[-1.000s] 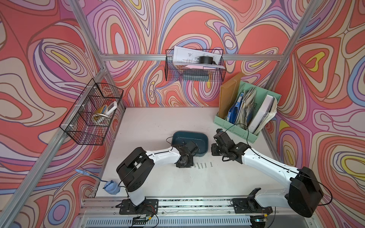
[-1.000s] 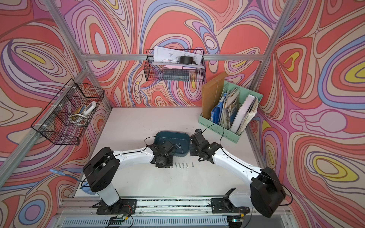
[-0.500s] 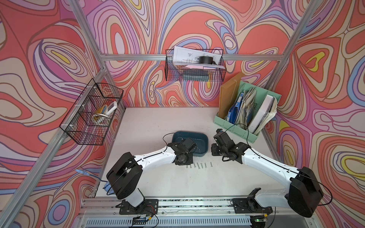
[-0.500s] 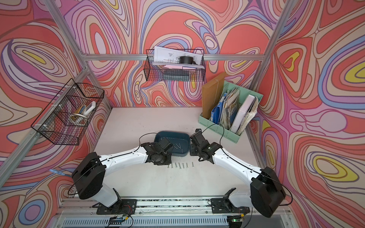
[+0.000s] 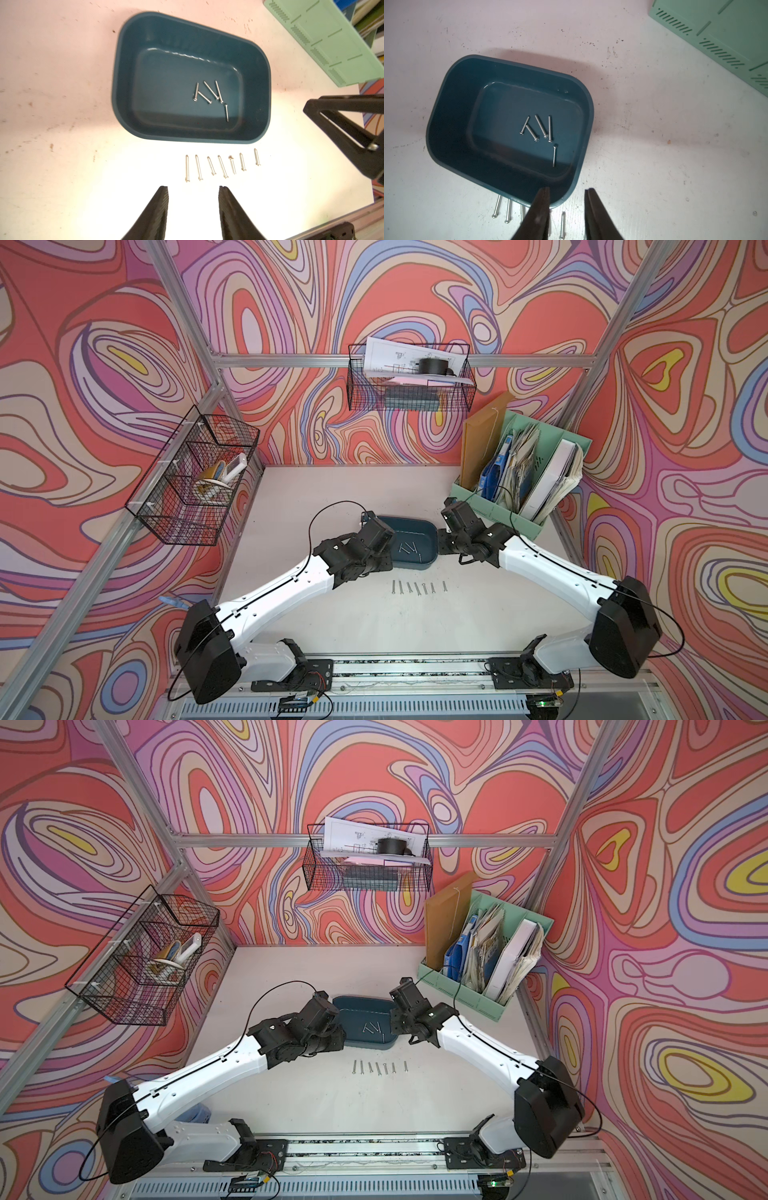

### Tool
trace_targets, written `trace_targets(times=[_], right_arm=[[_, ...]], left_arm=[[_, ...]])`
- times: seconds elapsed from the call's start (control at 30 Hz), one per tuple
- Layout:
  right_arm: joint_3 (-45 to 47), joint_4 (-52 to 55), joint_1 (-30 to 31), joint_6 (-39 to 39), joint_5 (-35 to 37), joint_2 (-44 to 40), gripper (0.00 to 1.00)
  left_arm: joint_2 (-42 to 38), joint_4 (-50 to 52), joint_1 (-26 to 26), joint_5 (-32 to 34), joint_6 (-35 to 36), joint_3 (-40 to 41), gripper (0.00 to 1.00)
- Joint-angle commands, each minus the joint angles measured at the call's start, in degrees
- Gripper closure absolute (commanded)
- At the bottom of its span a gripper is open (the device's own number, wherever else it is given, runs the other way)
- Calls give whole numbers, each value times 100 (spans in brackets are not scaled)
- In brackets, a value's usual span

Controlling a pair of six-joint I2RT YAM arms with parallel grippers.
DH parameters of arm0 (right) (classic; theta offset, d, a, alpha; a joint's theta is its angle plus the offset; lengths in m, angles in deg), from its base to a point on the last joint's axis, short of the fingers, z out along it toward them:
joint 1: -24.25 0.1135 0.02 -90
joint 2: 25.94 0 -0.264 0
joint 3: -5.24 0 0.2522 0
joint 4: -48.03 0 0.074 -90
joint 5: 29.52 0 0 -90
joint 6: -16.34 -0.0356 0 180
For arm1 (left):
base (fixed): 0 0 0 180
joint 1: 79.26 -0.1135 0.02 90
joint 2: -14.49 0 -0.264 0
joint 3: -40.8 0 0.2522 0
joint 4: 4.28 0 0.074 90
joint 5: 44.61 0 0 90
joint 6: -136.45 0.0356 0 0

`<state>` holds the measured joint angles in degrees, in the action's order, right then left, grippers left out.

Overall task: Take out the screws from the storage box
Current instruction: Pick up the screw from the storage box.

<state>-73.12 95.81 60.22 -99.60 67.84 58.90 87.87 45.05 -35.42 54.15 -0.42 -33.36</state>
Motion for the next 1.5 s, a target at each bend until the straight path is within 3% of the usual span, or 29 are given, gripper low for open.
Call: trace_targets(times=[0.0,0.07,0.27,0.6,1.2,1.47], right_arm=[[-487,210,-11,383,-263,527,70],[-847,322,2,552,-353,926,70],[-1802,793,32,968,-418,2137,70],[-2390,880,29,1019,-424,3349,73],[-2242,707,-19,753,-572,3748,77],[-2120,734,-19,594,-573,3646,94]], left_arm=[[-226,94,-495,219,197,319,46],[-324,13,-816,209,278,459,40],[-216,-491,-1603,-311,373,818,36],[639,-869,-1878,-823,393,685,34],[704,-808,-1932,-978,345,735,34],[626,-825,-1932,-1024,309,809,35]])
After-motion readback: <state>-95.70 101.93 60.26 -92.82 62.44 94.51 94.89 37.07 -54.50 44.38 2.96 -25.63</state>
